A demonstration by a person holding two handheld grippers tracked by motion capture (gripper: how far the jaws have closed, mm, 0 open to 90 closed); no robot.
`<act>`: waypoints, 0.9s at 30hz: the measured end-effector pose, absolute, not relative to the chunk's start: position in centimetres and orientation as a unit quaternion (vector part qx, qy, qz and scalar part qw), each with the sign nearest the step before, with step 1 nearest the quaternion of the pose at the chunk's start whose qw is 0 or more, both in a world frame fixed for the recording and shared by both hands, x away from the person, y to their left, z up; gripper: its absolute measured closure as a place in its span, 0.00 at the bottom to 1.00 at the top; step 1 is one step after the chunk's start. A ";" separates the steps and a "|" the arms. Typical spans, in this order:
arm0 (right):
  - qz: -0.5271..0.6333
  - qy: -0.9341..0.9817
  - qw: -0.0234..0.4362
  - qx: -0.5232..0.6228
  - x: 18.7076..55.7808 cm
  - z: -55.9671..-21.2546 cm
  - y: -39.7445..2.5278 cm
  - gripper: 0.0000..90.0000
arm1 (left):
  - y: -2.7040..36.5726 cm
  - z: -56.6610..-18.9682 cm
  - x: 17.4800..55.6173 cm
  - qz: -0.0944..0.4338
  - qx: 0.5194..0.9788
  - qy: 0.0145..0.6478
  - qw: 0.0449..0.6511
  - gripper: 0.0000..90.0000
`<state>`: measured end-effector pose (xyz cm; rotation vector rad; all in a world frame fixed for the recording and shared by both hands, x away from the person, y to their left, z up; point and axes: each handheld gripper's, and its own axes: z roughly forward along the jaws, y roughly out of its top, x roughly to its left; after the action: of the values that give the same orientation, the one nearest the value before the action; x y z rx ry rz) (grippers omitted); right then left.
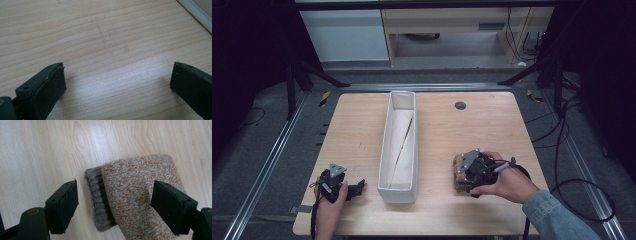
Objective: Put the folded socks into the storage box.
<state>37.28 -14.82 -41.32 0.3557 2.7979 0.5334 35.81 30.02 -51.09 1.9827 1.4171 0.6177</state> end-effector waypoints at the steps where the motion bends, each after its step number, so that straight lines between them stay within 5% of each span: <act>1: 0.184 0.966 0.135 0.123 37.4 -41.4 -14.9 0.24 | 30.0 -51.1 35.8 0.234 0.750 0.536 0.309 0.00; 27: 0.156 0.972 0.138 0.111 37.8 -43.3 -14.7 0.15 | 30.0 -51.1 35.8 0.234 0.750 0.536 0.309 0.00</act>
<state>37.80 -14.74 -43.34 0.3220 2.8100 0.4520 35.80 30.01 -51.09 1.9833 1.4158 0.6178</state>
